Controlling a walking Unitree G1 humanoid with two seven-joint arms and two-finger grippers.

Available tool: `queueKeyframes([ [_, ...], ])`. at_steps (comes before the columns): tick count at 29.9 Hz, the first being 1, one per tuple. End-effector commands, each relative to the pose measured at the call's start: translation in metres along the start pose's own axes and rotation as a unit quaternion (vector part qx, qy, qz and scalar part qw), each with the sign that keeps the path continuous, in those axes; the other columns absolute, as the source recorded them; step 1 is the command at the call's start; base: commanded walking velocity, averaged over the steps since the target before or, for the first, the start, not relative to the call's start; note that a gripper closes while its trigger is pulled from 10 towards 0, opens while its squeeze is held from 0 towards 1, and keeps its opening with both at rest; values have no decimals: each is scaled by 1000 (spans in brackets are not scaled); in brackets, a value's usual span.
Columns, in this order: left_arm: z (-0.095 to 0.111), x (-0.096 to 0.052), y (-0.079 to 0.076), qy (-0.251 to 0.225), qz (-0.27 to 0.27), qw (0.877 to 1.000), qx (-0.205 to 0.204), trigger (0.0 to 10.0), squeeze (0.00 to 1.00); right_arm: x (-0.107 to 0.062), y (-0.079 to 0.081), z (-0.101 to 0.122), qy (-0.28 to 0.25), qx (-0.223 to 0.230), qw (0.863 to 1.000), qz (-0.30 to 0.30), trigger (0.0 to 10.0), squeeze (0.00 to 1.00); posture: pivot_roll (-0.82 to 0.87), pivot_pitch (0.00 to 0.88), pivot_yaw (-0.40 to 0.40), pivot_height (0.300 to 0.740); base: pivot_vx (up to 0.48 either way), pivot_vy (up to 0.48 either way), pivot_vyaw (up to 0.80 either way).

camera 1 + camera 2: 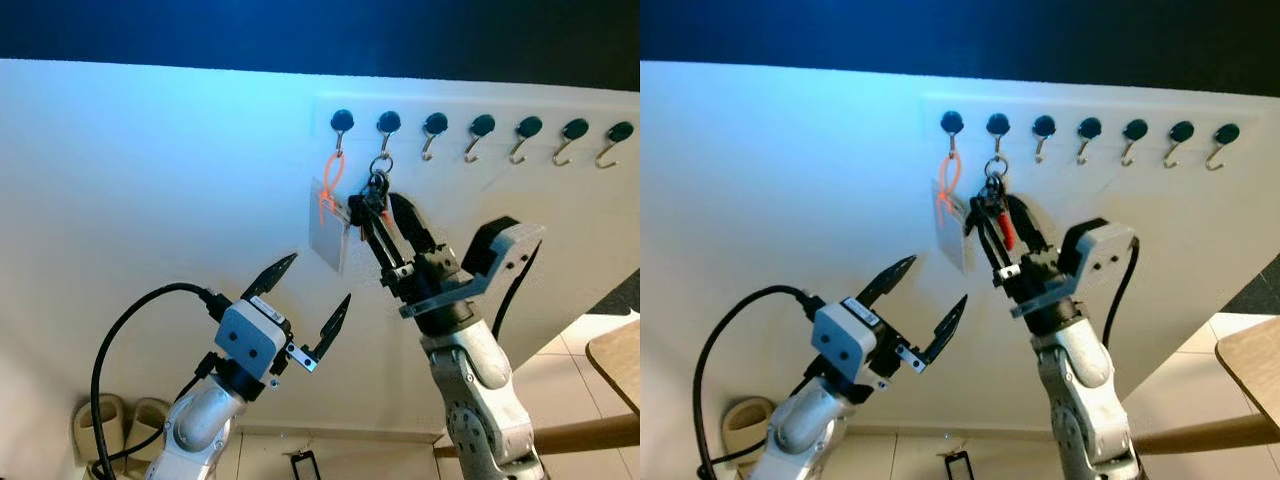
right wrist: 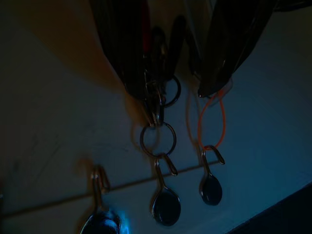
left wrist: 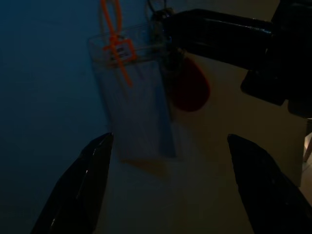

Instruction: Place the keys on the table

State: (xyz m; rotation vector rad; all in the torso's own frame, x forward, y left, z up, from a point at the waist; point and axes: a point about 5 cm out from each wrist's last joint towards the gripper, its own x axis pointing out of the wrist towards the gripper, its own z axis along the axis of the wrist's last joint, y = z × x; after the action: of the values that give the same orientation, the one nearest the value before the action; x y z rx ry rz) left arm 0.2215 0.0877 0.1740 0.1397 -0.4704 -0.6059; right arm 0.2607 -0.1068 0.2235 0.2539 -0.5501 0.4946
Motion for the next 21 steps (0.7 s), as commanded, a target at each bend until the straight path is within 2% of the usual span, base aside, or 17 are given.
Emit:
queueKeyframes([
  [1, 0, 1, -2, -2, -2, 1000, -2, 10000, 0, 2, -2, 1, -8, -8, 1000, -7, 10000, 0, 51, 88, -45, 740, 0, 0, 0],
  [11, 1, 5, -2, -8, -3, 1000, 0, 10000, 0, 19, -4, 0, -22, -9, 999, -35, 10000, 0, 54, 94, -51, 740, 0, 0, 0],
  [21, 8, 6, -4, -25, -12, 1000, -14, 10000, 0, 21, -9, -2, -19, -12, 998, -61, 10000, 0, 52, 99, -52, 740, 0, 0, 0],
])
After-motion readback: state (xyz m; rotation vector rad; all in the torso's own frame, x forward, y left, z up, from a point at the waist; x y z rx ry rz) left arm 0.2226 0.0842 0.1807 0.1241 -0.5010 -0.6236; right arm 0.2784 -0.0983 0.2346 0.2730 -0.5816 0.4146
